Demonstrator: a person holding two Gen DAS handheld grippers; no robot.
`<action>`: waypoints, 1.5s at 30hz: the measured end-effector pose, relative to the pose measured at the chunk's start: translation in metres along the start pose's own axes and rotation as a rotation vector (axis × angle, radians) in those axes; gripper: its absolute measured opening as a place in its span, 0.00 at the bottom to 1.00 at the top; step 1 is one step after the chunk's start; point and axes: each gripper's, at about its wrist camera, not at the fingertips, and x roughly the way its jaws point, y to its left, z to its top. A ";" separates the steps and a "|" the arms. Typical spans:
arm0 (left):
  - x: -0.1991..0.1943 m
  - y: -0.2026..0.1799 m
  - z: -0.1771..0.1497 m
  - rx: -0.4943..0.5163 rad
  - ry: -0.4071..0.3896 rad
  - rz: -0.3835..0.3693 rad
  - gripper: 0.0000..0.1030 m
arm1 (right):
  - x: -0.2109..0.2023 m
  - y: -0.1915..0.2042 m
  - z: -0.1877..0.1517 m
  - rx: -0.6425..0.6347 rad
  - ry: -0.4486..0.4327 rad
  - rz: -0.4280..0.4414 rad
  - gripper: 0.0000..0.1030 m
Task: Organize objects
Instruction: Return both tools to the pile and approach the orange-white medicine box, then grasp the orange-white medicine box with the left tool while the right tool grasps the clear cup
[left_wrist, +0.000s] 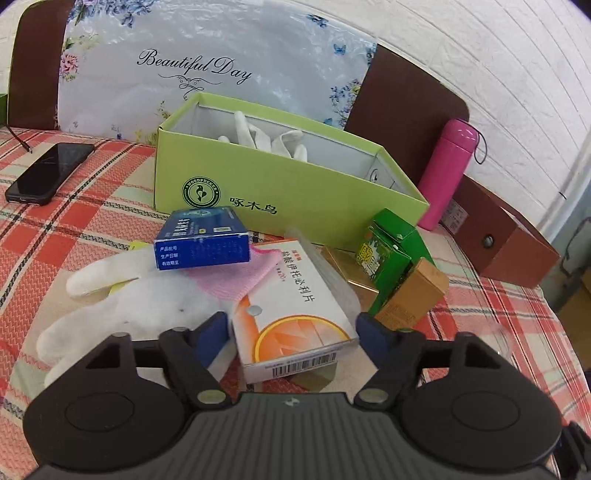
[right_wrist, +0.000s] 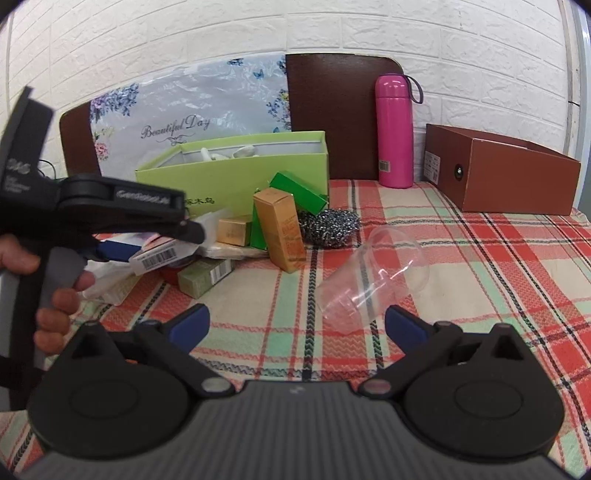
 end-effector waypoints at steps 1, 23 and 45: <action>-0.004 0.000 -0.001 0.017 0.000 0.006 0.70 | 0.004 -0.002 0.002 0.012 0.010 -0.008 1.00; -0.057 0.015 -0.055 0.187 0.163 -0.091 0.74 | 0.045 -0.021 0.012 0.087 0.063 0.036 0.50; -0.055 -0.011 -0.059 0.320 0.150 -0.093 0.84 | 0.004 -0.008 0.003 -0.006 0.066 0.089 0.51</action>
